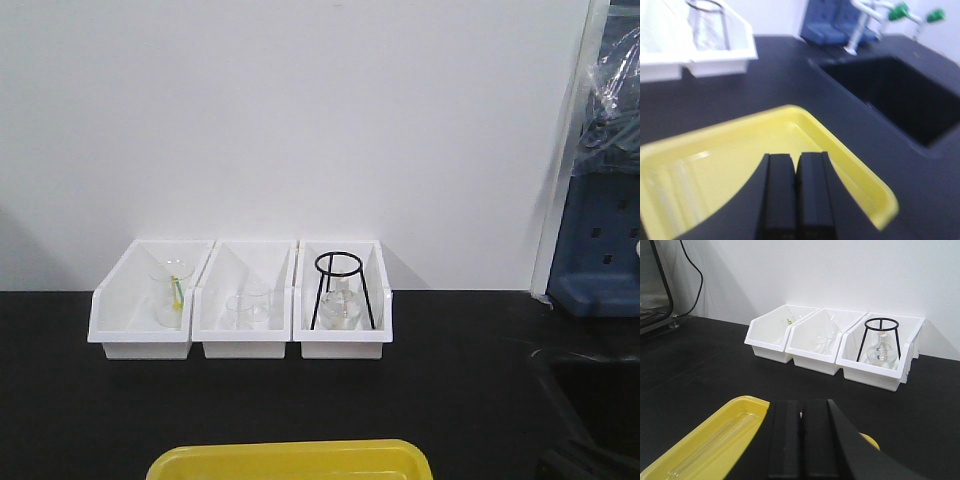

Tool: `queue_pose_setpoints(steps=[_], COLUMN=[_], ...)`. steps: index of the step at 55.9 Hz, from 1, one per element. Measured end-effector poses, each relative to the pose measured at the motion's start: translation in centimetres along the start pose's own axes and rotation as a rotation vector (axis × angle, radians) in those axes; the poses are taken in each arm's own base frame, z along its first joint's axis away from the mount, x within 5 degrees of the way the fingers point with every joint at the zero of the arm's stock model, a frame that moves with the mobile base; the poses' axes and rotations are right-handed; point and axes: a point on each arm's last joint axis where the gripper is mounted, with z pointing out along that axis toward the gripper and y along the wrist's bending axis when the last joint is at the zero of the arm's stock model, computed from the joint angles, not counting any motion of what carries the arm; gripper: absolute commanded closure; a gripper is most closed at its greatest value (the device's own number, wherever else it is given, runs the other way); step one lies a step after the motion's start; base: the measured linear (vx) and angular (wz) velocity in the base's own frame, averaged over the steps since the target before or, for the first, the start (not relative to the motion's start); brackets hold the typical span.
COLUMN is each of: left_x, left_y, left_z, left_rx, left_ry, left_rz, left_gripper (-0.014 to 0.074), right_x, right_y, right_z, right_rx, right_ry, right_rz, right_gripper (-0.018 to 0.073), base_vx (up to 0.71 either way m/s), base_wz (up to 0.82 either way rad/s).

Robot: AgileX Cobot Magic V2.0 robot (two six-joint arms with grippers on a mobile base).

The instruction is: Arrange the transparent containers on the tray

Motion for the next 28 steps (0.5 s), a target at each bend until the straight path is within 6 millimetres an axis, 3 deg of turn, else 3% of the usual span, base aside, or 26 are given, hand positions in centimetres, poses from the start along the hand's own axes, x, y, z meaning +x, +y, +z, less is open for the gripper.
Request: queue_pose_setpoints(steps=[9,15,21,28], left_x=[-0.6,-0.3,1.2,3.8], left_y=[1.8,3.2,3.7,3.7], left_z=[-0.2,-0.7,-1.8,-4.1], left_rx=[-0.184,-0.346,-0.429,-0.446], left_ry=[-0.139,-0.107,0.022,0.015], left_rz=[0.057,0.032,0.121,0.213], left_gripper=[0.0596,0.0596,0.0596,0.0596], right_x=[0.0,0.0,0.0,0.0], right_y=[0.0,0.0,0.0,0.0], right_z=[0.0,0.0,0.0,0.0], right_rx=[0.002,0.002,0.002,0.002], right_ry=[-0.001,-0.001,-0.001,-0.001], right_rz=[0.0,0.0,0.0,0.0], right_gripper=[0.0572,0.0572,0.0572,0.0572], base_vx=[0.0,0.0,0.0,0.0], base_wz=[0.0,0.0,0.0,0.0])
